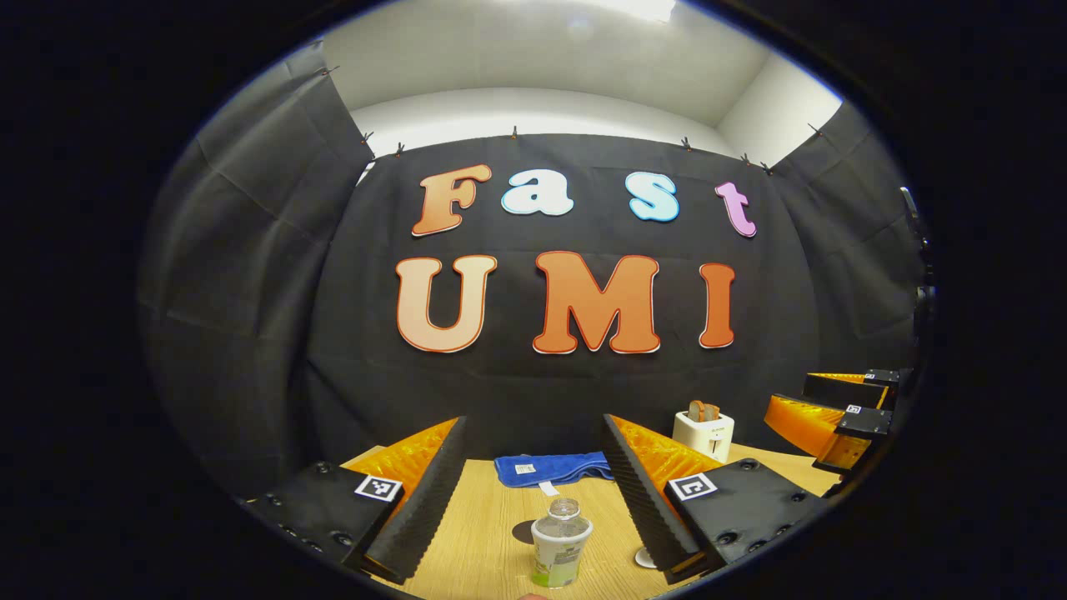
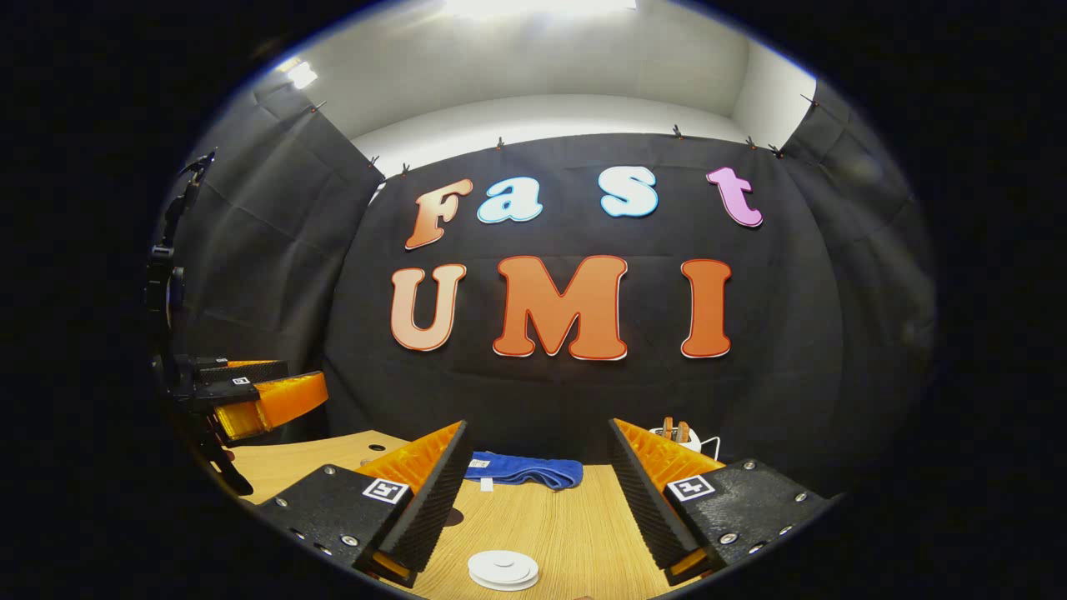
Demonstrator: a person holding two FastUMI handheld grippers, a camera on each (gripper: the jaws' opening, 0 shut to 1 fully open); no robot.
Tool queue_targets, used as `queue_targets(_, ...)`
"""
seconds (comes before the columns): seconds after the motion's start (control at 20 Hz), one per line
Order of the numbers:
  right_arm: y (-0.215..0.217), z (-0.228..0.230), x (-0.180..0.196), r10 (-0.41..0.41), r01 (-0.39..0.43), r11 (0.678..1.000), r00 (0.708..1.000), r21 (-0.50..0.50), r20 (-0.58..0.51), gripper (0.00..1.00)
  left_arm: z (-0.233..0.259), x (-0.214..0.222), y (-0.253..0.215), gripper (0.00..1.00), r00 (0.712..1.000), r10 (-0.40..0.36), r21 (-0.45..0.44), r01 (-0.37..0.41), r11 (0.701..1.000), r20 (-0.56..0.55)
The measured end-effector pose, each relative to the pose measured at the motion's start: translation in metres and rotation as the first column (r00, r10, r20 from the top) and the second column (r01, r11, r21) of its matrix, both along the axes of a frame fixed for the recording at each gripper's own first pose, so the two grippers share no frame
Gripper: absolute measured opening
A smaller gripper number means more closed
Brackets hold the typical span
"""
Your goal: Open the teacup lid with one hand, grasp the water bottle and pour water into the teacup with the other hand; after pouring, place the water bottle on the coaster and then close the teacup lid.
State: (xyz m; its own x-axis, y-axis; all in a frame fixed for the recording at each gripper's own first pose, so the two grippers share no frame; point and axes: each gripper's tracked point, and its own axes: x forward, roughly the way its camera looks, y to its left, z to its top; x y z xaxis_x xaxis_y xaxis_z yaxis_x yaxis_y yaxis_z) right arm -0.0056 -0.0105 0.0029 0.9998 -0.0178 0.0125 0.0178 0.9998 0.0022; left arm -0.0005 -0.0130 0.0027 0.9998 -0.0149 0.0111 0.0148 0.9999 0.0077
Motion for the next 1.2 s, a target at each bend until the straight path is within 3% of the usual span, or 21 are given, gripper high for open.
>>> queue_targets(0.5,0.006,-0.009,0.002,0.011,-0.011,1.0,1.0,-0.028,-0.018,0.96,-0.008,-0.001,0.004,1.0,1.0,-0.007,0.035,0.007,0.999,-0.003)
queue_targets(0.85,0.007,-0.025,0.006,0.03,-0.031,0.999,0.998,-0.02,-0.047,0.96,-0.037,0.004,-0.002,0.99,0.997,-0.034,0.032,0.036,0.999,-0.063)
queue_targets(1.2,0.006,-0.066,0.011,0.049,-0.051,0.999,0.99,-0.014,-0.129,0.95,-0.06,0.003,-0.008,1.0,0.993,-0.064,0.055,0.07,0.996,-0.1)
